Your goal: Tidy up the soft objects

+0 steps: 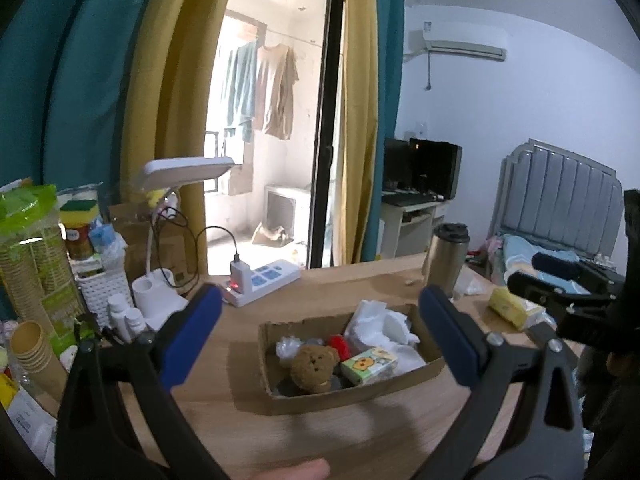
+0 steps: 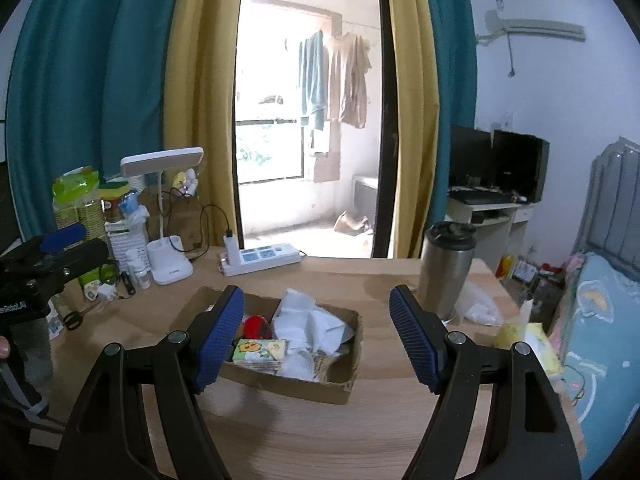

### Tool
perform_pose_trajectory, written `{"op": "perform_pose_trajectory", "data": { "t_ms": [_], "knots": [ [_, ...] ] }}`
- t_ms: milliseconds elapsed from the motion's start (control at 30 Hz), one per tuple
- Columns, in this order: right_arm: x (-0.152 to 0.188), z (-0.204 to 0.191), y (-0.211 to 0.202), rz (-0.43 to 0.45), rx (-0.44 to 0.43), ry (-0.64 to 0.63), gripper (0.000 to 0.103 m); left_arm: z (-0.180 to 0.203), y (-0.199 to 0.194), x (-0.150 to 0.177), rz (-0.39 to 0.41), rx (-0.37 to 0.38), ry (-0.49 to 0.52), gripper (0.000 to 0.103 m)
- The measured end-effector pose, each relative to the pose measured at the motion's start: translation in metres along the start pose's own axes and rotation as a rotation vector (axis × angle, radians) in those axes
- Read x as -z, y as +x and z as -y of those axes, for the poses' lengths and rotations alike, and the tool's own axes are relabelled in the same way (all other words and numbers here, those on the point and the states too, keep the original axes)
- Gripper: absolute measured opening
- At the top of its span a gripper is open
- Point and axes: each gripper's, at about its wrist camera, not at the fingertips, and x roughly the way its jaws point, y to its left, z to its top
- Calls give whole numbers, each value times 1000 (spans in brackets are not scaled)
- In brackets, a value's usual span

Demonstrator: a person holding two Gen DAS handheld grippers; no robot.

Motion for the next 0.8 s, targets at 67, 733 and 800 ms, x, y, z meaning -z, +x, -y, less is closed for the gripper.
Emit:
{"op": "perform_pose_trajectory", "data": {
  "t_ms": [67,733,800],
  "knots": [
    [0,0,-3,7,4,7,78,1,-4,-1,8,-10,7,100],
    [1,1,-4,10,4,7,78,4,-11,-3,21,-4,7,100],
    [1,0,-2,6,-2,7,78,4,-11,-3,23,-5,10,100]
  ]
}}
